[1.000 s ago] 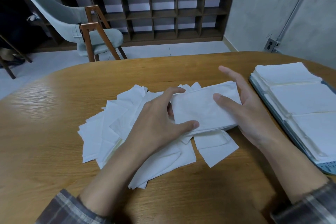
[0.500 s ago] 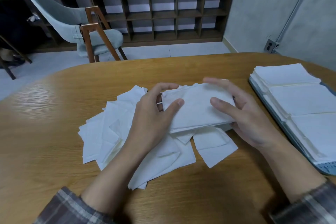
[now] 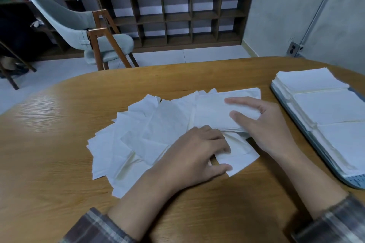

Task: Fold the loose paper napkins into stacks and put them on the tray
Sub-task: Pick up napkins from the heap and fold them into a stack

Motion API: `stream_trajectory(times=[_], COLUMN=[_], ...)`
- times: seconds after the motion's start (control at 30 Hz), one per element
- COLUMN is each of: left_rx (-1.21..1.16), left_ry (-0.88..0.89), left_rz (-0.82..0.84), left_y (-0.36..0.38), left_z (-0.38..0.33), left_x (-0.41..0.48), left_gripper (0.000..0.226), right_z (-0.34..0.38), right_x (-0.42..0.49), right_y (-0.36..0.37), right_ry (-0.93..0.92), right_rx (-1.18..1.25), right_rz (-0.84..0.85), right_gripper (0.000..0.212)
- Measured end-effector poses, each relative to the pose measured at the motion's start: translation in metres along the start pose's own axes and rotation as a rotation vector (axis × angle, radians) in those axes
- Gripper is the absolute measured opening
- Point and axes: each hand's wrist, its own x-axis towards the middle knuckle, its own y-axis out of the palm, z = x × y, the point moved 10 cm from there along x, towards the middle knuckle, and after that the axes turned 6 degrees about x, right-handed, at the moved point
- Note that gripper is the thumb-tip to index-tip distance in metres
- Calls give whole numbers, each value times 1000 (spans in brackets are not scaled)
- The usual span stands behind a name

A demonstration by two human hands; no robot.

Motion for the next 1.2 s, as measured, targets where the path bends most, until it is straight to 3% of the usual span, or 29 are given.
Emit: stream_trajectory(times=[0.13, 0.4, 0.53, 0.7, 1.2], left_rx=[-45, -105, -110, -107, -520], left_ry=[-41, -86, -86, -77, -236], left_rz=[21, 68, 85, 39, -322], left_y=[3, 1, 1, -1, -50], left_z=[3, 4, 4, 5, 24], left_x=[0, 0, 0, -2, -6], left_gripper=[17, 30, 24, 19, 11], right_z=[-2, -4, -4, 2, 3], right_x=[0, 0, 0, -1, 2], right_y=[0, -7, -9, -8, -14], right_ry=[2, -10, -20, -45, -3], right_rx=[-4, -60, -105, -67, 103], right_rz=[0, -56, -73, -72, -78], right_gripper=[31, 32, 32, 32, 32])
